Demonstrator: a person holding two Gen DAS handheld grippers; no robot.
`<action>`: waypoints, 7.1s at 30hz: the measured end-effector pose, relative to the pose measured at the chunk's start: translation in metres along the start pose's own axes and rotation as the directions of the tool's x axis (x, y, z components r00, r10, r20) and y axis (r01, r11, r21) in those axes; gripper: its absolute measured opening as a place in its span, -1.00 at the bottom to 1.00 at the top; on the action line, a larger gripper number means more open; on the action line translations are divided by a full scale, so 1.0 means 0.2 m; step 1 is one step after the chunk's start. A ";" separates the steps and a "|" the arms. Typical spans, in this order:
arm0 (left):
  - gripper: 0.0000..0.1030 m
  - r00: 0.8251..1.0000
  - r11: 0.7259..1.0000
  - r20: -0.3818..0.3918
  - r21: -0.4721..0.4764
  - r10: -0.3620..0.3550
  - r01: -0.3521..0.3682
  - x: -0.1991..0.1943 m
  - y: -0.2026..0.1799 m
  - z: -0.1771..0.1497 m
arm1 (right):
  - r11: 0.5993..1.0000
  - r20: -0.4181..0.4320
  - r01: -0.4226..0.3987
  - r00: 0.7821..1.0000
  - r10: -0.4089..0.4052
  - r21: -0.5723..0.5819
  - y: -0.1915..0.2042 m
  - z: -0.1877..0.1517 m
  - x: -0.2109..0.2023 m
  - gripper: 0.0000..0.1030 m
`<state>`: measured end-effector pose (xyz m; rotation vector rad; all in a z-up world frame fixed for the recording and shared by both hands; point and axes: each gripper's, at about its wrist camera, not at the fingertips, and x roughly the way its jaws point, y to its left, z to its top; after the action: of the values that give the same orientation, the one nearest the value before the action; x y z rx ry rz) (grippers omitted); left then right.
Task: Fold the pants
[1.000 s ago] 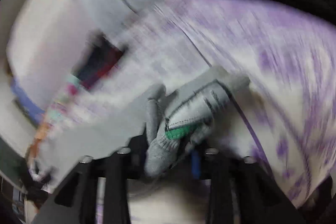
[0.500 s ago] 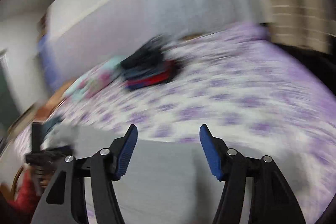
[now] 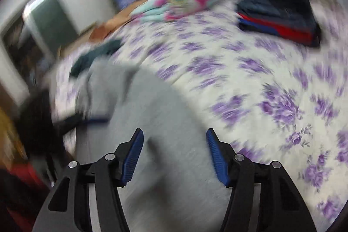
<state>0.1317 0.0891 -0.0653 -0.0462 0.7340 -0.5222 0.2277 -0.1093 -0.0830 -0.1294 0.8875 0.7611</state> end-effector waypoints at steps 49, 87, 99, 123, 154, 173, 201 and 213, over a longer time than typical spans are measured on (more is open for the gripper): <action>0.92 0.949 0.955 -0.136 0.127 0.285 -0.269 0.22 -0.03 0.33 | 0.981 -0.114 -0.139 0.986 0.124 -0.136 0.33 -0.14 0.07 0.76; 0.90 0.975 0.973 -0.082 0.125 0.205 -0.194 -0.04 0.05 -0.03 | 0.830 -0.004 -0.056 0.998 0.070 0.555 -0.45 0.20 0.46 -1.00; 0.90 0.998 0.994 -0.063 -0.107 -0.020 0.013 -0.19 0.20 0.06 | 0.982 0.021 -0.020 1.000 0.017 0.187 0.07 0.21 0.05 -0.99; 0.90 0.964 0.968 -0.085 0.021 0.251 -0.250 -0.10 0.22 0.08 | 0.951 0.104 0.101 0.985 -0.137 0.293 0.01 0.16 0.08 -0.79; 0.91 0.979 0.980 0.085 -0.090 0.184 -0.176 -0.26 0.16 -0.08 | 0.685 0.265 0.297 0.764 -0.588 0.665 -0.12 -1.08 -1.11 0.61; 0.91 0.998 0.994 0.025 -0.089 -0.065 0.067 -0.07 -0.18 0.29 | 0.617 0.208 0.531 0.635 -0.744 0.581 -0.27 -0.84 -1.02 0.70; 0.91 0.991 0.974 0.009 0.186 -0.137 0.133 0.32 -0.85 0.31 | 0.559 0.208 0.648 0.538 -0.817 0.518 -0.16 -1.02 -1.03 0.93; 0.91 0.985 0.973 -0.045 0.154 -0.166 0.171 0.37 -0.75 0.31 | 0.562 0.143 0.656 0.578 -0.803 0.503 -0.22 -1.05 -0.95 0.93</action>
<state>0.1514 -0.0853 -0.0332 0.0471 0.7216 -0.7438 0.0448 -0.3297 -0.0858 0.0082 0.5230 -0.2314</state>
